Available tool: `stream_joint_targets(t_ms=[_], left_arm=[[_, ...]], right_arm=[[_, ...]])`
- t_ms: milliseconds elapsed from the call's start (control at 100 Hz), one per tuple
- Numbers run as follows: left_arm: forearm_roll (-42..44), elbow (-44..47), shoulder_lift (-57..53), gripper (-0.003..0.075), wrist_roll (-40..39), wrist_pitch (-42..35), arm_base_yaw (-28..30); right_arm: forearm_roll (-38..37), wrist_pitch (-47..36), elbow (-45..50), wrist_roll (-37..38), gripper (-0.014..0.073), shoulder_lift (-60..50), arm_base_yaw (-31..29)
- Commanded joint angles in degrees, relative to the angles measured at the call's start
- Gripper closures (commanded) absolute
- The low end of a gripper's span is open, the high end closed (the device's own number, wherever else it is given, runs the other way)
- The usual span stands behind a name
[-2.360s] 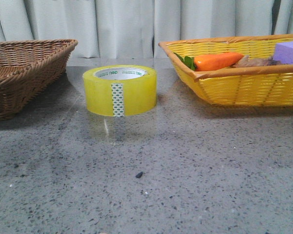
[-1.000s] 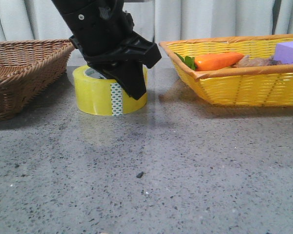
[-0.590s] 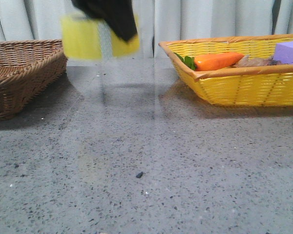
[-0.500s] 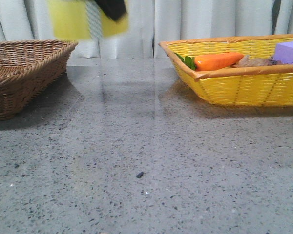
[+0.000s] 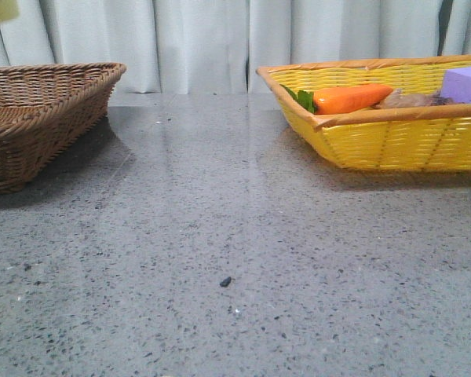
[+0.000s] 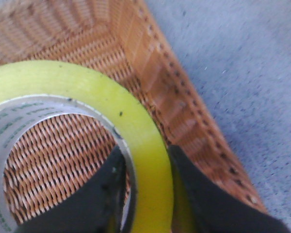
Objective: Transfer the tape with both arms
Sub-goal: 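Lift the tape with the left gripper and lower it into the brown basket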
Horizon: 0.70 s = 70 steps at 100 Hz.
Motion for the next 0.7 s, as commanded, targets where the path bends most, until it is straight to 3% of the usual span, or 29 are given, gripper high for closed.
stream_joint_targets(t_ms=[0, 310, 550, 690], left_arm=[[-0.8, 1.7, -2.1, 0.0741, 0.2, -6.8, 0.5], [-1.1, 11.3, -2.1, 0.0712, 0.4, -15.1, 0.5], [-1.2, 11.6, -2.1, 0.0456, 0.4, -17.4, 0.5], [-0.9, 11.6, -2.1, 0.0391, 0.4, -17.6, 0.5]], right_arm=[[-1.8, -5.0, -0.2, -0.5, 0.0668, -1.7, -0.2], [-1.8, -5.9, 0.1, -0.5, 0.0668, -1.7, -0.2], [-1.8, -4.9, 0.1, -0.5, 0.0668, -1.7, -0.2], [-1.8, -4.7, 0.1, -0.5, 0.0668, -1.7, -0.2]])
